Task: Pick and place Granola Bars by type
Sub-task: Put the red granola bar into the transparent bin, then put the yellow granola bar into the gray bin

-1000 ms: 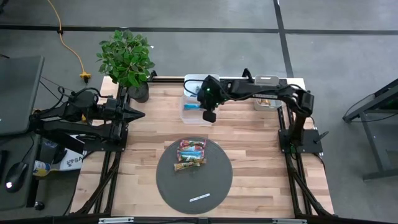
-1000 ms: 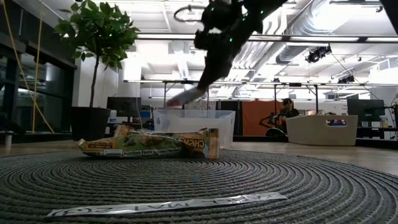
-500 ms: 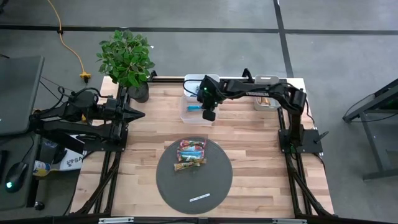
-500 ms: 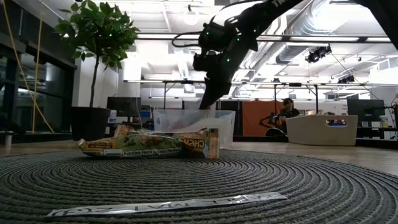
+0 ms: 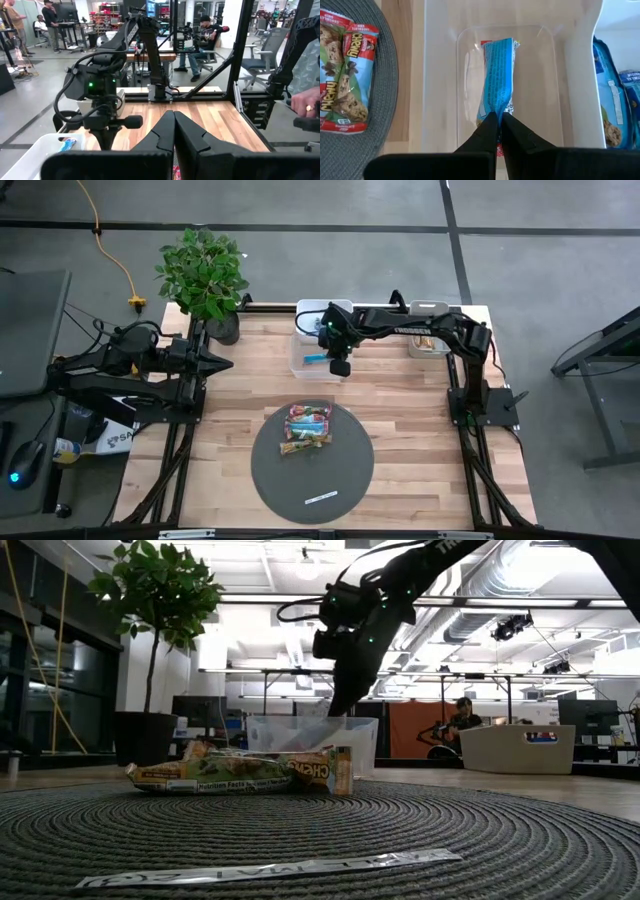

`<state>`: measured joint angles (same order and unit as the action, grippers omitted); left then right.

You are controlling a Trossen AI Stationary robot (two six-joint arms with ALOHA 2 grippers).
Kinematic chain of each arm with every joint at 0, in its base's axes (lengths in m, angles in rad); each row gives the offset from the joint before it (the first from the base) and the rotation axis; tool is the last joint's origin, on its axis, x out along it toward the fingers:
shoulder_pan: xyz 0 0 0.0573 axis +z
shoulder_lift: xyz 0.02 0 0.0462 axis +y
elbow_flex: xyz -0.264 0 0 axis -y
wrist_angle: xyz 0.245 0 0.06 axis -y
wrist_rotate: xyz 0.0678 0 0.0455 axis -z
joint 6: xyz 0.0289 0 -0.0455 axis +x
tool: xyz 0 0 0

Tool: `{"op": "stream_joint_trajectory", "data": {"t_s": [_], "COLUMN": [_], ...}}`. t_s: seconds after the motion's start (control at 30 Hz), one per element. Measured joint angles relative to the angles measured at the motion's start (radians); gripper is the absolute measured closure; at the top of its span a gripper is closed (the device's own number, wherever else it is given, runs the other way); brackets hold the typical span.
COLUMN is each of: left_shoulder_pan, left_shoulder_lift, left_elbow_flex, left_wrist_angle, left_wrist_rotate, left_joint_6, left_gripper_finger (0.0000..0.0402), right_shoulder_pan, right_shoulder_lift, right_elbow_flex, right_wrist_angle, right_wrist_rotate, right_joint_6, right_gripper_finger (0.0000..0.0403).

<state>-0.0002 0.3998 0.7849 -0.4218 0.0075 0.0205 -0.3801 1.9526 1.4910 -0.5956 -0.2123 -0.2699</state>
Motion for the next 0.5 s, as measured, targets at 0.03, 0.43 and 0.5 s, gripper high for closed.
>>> {"op": "stream_joint_trajectory", "data": {"t_s": [0.03,0.43,0.5], "left_shoulder_pan": [0.0,0.0,0.0], "left_shoulder_lift": [0.0,0.0,0.0], "left_elbow_flex": [0.0,0.0,0.0], "left_wrist_angle": [0.0,0.0,0.0], "left_wrist_rotate": [0.0,0.0,0.0], "left_joint_6": [0.0,0.0,0.0], "left_gripper_finger": [0.0401,0.0401,0.0401], "right_shoulder_pan": [0.0,0.001,0.001], "right_shoulder_lift": [0.0,0.0,0.0], "right_elbow_flex": [0.0,0.0,0.0], "right_wrist_angle": [0.0,0.002,0.002], "right_wrist_rotate": [0.0,0.019,0.024], "right_joint_6": [0.001,0.0,0.0], "right_gripper_finger": [0.04,0.0347,0.0334]}}
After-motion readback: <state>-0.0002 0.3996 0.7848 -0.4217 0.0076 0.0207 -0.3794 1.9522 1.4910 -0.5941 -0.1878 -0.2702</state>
